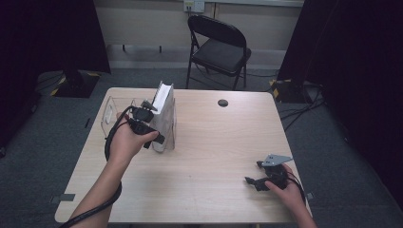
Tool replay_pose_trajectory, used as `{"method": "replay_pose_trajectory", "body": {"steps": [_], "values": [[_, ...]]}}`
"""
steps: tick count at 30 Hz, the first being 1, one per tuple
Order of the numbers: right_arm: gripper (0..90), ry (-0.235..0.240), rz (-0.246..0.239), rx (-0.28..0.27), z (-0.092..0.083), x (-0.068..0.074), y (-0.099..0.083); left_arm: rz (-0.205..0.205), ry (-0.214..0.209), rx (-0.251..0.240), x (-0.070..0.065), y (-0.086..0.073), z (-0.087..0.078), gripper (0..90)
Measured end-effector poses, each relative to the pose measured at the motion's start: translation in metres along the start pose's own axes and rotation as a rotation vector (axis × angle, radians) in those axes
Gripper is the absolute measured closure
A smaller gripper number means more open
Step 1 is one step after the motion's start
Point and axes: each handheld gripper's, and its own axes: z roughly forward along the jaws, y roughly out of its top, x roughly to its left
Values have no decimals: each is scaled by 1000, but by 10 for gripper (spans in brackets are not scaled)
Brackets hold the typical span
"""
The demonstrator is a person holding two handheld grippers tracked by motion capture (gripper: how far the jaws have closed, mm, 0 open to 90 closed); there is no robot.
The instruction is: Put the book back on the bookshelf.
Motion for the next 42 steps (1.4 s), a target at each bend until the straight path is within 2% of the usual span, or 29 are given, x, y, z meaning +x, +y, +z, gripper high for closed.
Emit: {"method": "replay_pose_trajectory", "body": {"steps": [15, 29, 42], "values": [[137, 1, 0, 0, 0, 0, 0, 24, -35, -19, -11, -13, 10, 298], [137, 1, 0, -1, 0, 0, 0, 50, -74, -11, -21, -21, 25, 298], [137, 1, -2, -1, 0, 0, 0, 81, -100, 15, -28, -28, 39, 298]]}}
